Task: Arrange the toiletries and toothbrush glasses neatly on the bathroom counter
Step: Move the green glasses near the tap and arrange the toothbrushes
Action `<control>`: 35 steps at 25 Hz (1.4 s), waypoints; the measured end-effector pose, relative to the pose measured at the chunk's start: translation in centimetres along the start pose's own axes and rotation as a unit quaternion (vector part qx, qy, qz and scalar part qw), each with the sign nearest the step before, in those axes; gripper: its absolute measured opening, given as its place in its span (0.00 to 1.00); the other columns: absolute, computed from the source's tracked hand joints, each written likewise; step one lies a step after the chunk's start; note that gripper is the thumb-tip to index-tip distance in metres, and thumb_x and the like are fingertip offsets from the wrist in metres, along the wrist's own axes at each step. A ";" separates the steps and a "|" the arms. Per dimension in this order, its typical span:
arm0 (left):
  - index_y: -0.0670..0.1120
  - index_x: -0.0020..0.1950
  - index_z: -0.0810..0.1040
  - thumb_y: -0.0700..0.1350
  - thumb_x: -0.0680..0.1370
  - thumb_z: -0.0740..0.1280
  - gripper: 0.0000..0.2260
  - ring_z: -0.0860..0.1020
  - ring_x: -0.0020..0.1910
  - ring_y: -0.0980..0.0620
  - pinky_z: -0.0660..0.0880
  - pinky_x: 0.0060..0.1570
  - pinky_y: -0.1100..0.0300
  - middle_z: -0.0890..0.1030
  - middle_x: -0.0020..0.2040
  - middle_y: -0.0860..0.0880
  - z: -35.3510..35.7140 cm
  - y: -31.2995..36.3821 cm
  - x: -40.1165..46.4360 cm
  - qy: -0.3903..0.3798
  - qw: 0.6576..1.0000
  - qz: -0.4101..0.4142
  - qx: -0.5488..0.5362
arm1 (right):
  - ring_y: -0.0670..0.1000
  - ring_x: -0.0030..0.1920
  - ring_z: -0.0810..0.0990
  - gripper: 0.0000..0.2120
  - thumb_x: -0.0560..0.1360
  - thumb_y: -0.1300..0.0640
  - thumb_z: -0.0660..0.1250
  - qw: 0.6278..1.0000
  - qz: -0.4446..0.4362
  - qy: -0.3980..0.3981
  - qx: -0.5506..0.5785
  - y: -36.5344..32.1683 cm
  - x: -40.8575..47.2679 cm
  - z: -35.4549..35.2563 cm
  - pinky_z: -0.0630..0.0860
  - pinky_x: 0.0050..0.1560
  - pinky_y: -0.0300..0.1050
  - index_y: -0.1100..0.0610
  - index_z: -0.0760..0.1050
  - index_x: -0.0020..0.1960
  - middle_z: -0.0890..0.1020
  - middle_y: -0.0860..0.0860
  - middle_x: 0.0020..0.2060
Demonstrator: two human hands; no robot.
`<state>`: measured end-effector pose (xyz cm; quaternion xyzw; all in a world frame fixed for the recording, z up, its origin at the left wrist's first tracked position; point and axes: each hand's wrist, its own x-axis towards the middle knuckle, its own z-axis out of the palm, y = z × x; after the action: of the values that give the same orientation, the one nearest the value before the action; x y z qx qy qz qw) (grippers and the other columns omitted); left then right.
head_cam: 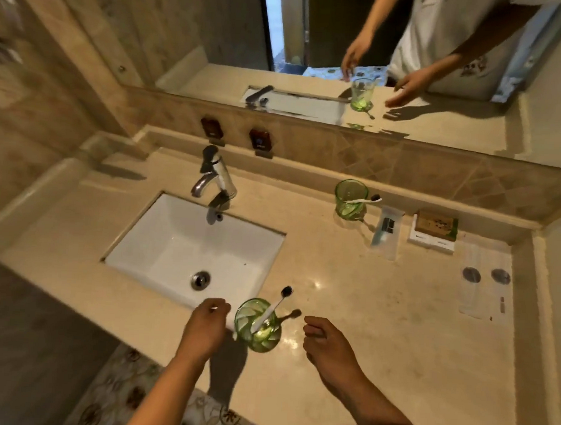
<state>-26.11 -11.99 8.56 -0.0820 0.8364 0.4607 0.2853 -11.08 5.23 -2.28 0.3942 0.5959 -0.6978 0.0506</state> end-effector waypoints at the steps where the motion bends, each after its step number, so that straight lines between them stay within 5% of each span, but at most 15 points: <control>1: 0.46 0.52 0.79 0.47 0.80 0.64 0.07 0.82 0.48 0.45 0.79 0.46 0.52 0.82 0.51 0.43 -0.1 -0.7 -1.2 -0.004 1.000 -0.016 -0.019 | 0.48 0.57 0.81 0.20 0.67 0.57 0.67 1.000 -0.004 -0.017 0.006 0.0 -0.2 0.6 0.78 0.59 0.54 0.38 0.76 0.54 0.80 0.46 0.59; 3: 0.44 0.53 0.78 0.41 0.83 0.61 0.06 0.82 0.46 0.46 0.77 0.38 0.57 0.82 0.48 0.43 0.2 -2.1 -2.4 -0.018 0.997 -0.055 -0.058 | 0.49 0.60 0.79 0.23 0.71 0.61 0.67 0.999 -0.004 -0.034 0.010 -0.3 -0.7 1.6 0.77 0.61 0.55 0.37 0.74 0.58 0.77 0.48 0.61; 7: 0.45 0.61 0.78 0.43 0.81 0.63 0.11 0.82 0.55 0.43 0.81 0.49 0.51 0.83 0.54 0.43 1.1 -4.3 -2.6 -0.041 0.992 -0.070 -0.092 | 0.49 0.67 0.72 0.31 0.72 0.65 0.65 0.997 0.001 -0.059 0.053 -0.9 -0.5 3.1 0.73 0.69 0.60 0.42 0.71 0.70 0.73 0.48 0.66; 11: 0.53 0.54 0.82 0.47 0.76 0.64 0.10 0.84 0.53 0.48 0.81 0.56 0.45 0.86 0.53 0.47 1.2 -5.3 -1.0 -0.062 0.993 -0.048 -0.090 | 0.51 0.69 0.71 0.32 0.74 0.69 0.62 0.995 0.008 -0.043 0.092 -1.2 0.5 5.0 0.75 0.57 0.52 0.49 0.69 0.75 0.72 0.48 0.67; 14: 0.55 0.52 0.82 0.47 0.76 0.64 0.09 0.84 0.49 0.47 0.81 0.56 0.42 0.87 0.46 0.51 0.4 -5.9 0.2 -0.080 0.994 -0.018 -0.075 | 0.54 0.61 0.80 0.28 0.72 0.71 0.60 0.997 -0.019 -0.016 0.067 -1.4 0.9 6.1 0.76 0.48 0.45 0.57 0.73 0.70 0.80 0.53 0.64; 16: 0.56 0.50 0.82 0.46 0.75 0.65 0.09 0.84 0.45 0.46 0.81 0.53 0.41 0.87 0.44 0.51 -0.3 -6.4 1.5 -0.120 0.991 -0.009 -0.054 | 0.54 0.58 0.83 0.27 0.72 0.73 0.58 0.998 -0.041 0.027 0.028 -1.5 0.2 7.1 0.77 0.52 0.43 0.57 0.77 0.67 0.84 0.54 0.59; 21: 0.55 0.61 0.80 0.42 0.75 0.63 0.17 0.83 0.49 0.45 0.80 0.57 0.40 0.85 0.55 0.50 -2.0 -6.6 4.0 -0.236 0.970 0.061 -0.009 | 0.42 0.43 0.85 0.26 0.70 0.79 0.61 0.992 -0.046 0.116 0.011 -3.4 -1.0 9.3 0.77 0.45 0.36 0.53 0.80 0.56 0.88 0.46 0.44; 23: 0.51 0.69 0.76 0.40 0.75 0.62 0.22 0.82 0.54 0.38 0.77 0.60 0.39 0.82 0.62 0.44 -2.7 -5.9 5.3 -0.273 0.958 0.086 -0.003 | 0.46 0.38 0.83 0.23 0.67 0.76 0.65 0.987 -0.038 0.152 0.033 -4.3 -0.9 10.6 0.78 0.42 0.39 0.57 0.81 0.57 0.87 0.46 0.39; 26: 0.57 0.68 0.75 0.40 0.74 0.65 0.24 0.78 0.62 0.34 0.74 0.64 0.36 0.79 0.64 0.48 -2.9 -3.3 7.9 -0.297 0.950 0.101 0.003 | 0.53 0.40 0.80 0.23 0.67 0.70 0.67 0.976 -0.038 0.192 0.092 -6.0 0.0 11.7 0.77 0.44 0.51 0.56 0.82 0.59 0.86 0.53 0.40; 29: 0.54 0.69 0.73 0.33 0.78 0.67 0.24 0.76 0.62 0.49 0.75 0.66 0.47 0.75 0.61 0.56 -2.3 0.7 10.0 -0.291 0.949 0.119 0.018 | 0.49 0.42 0.80 0.20 0.70 0.65 0.68 0.965 -0.054 0.250 0.050 -8.5 1.3 12.3 0.77 0.46 0.47 0.46 0.84 0.56 0.86 0.57 0.43; 31: 0.54 0.71 0.72 0.32 0.78 0.67 0.26 0.75 0.62 0.53 0.76 0.63 0.54 0.74 0.64 0.54 -1.4 3.1 11.5 -0.287 0.947 0.140 0.023 | 0.44 0.46 0.83 0.19 0.71 0.61 0.69 0.963 -0.076 0.257 0.029 -10.0 2.9 12.1 0.79 0.50 0.45 0.42 0.83 0.57 0.88 0.50 0.44; 35: 0.53 0.73 0.71 0.35 0.78 0.68 0.26 0.77 0.59 0.63 0.75 0.50 0.73 0.75 0.67 0.53 0.9 7.7 15.1 -0.271 0.949 0.159 0.018 | 0.43 0.55 0.84 0.16 0.72 0.56 0.73 0.955 -0.074 0.280 0.056 -13.0 7.0 10.5 0.81 0.60 0.53 0.42 0.81 0.58 0.87 0.44 0.52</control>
<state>-41.28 -4.99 5.37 0.1852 0.7379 0.4903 0.4252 -28.03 2.52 3.54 0.5307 0.5737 -0.5935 -0.1924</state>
